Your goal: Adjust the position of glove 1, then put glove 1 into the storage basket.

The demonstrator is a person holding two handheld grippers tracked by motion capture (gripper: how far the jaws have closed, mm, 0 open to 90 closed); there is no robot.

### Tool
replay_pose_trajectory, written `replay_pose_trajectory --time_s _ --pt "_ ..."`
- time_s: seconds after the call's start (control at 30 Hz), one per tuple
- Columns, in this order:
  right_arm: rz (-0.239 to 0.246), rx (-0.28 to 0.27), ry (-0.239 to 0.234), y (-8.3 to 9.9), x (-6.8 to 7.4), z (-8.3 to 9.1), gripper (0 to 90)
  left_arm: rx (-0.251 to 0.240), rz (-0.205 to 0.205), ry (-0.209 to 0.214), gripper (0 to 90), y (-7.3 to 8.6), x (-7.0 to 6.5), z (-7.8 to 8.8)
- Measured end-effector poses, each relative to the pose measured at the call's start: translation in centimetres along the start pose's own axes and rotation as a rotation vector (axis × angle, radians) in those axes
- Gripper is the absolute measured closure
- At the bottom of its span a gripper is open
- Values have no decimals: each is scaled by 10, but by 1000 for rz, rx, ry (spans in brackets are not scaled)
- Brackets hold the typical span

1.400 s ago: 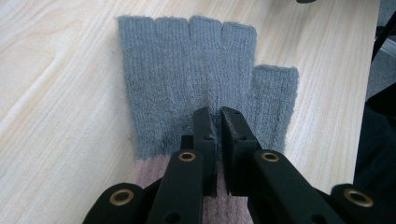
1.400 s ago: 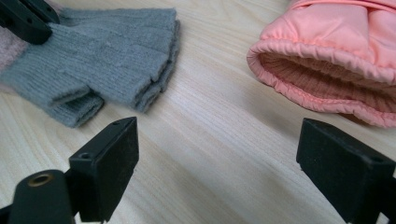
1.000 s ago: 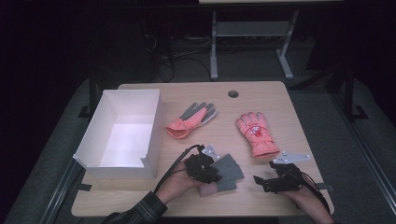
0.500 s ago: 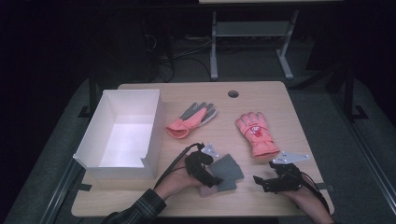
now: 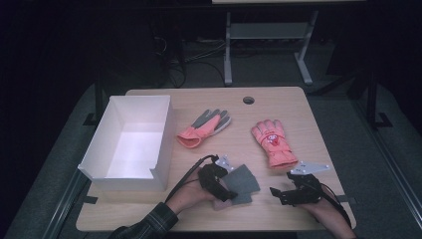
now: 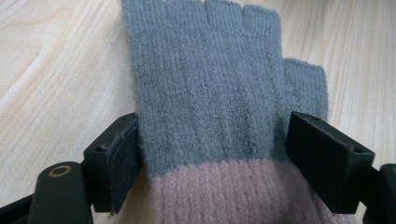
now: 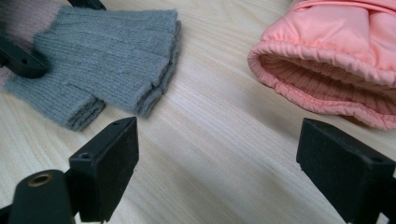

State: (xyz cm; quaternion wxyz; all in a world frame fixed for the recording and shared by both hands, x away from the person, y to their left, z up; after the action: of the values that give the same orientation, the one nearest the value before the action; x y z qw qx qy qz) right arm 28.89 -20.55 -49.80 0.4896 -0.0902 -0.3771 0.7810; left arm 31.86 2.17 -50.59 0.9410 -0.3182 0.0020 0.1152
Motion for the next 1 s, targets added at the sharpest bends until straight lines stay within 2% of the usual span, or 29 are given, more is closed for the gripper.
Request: replay_pose_trajectory --time_s 0.3,0.4,0.43,0.53,0.7,1.0 --pt "3 1 1 0 0 0 127 2 0 18 362 -2 -4 2" --pt "3 1 0 0 0 0 127 3 3 41 453 -2 -4 2" --pt "2 1 0 0 0 -1 127 1 7 64 488 -2 -4 2" --pt "2 3 0 0 0 -1 127 7 20 94 564 -2 -4 3" --pt "2 1 -1 0 0 0 128 9 25 107 611 -4 -5 3" --pt "0 0 -3 0 0 0 128 17 32 133 640 -6 -5 6"
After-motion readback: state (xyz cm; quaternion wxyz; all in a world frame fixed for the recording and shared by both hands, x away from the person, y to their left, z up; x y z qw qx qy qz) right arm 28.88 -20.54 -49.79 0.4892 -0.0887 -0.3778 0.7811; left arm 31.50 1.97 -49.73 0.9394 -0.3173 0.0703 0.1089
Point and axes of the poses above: each handheld gripper's, and its own axes: z roughly backward along the jaws, y roughly out of its underside, x roughly to its left, the point moved 6 cm from there along -z, roughly forward along the jaws, and after that the axes turned 9 degrees about -z, right-handed, at the moved point
